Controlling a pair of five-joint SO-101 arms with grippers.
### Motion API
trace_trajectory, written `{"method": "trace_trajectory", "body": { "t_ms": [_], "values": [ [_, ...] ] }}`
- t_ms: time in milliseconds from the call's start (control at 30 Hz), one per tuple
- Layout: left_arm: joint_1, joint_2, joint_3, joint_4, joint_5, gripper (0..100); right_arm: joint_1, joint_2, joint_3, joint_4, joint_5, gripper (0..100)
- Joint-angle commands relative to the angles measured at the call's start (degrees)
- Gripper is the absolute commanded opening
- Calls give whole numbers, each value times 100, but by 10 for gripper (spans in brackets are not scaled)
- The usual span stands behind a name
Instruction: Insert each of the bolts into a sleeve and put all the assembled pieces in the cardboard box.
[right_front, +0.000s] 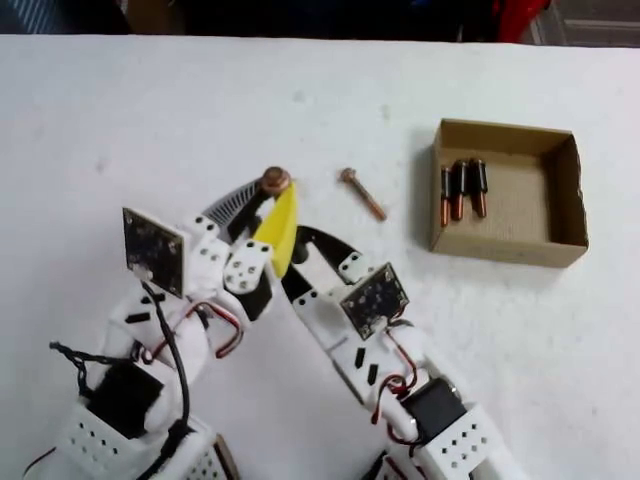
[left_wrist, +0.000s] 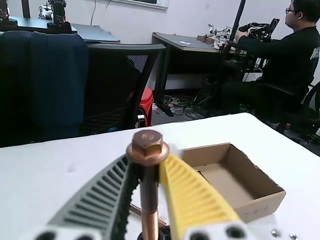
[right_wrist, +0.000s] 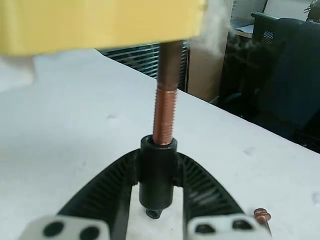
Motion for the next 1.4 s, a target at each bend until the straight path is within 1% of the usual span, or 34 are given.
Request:
{"method": "trace_trajectory", "body": {
  "t_ms": [0, 233, 333, 400, 533, 733, 867, 933, 1100, 1167, 1233, 1367],
  "values": [
    [75, 22, -26, -237, 70, 23, 66, -110, -62, -31, 26, 16],
    [84, 22, 396, -273, 105, 23, 75, -110, -62, -31, 26, 16],
    [48, 22, 510, -229, 589, 23, 92, -110, -62, -31, 26, 16],
    [40, 22, 580, -229, 721, 23, 154, -110, -62, -31, 26, 16],
    [75, 22, 844, -229, 721, 23, 330, -110, -62, -31, 26, 16],
    [66, 22, 1240, -273, 721, 23, 338, -110, -70, -31, 26, 16],
    [40, 22, 1231, -273, 712, 25, 338, -110, -70, -31, 26, 16],
    [40, 22, 1231, -273, 712, 64, 338, -110, -70, -31, 26, 16],
    [31, 22, 1266, -229, 712, 298, 338, -110, -70, -31, 26, 16],
    [-75, 22, 1266, -229, 712, 358, 338, -110, -62, -31, 26, 16],
    [-330, 22, 1240, -246, 712, 382, 347, -110, -62, -31, 26, 16],
    [-787, 22, 1231, -273, 712, 372, 356, -110, -62, -13, 26, 16]
  ]
}}
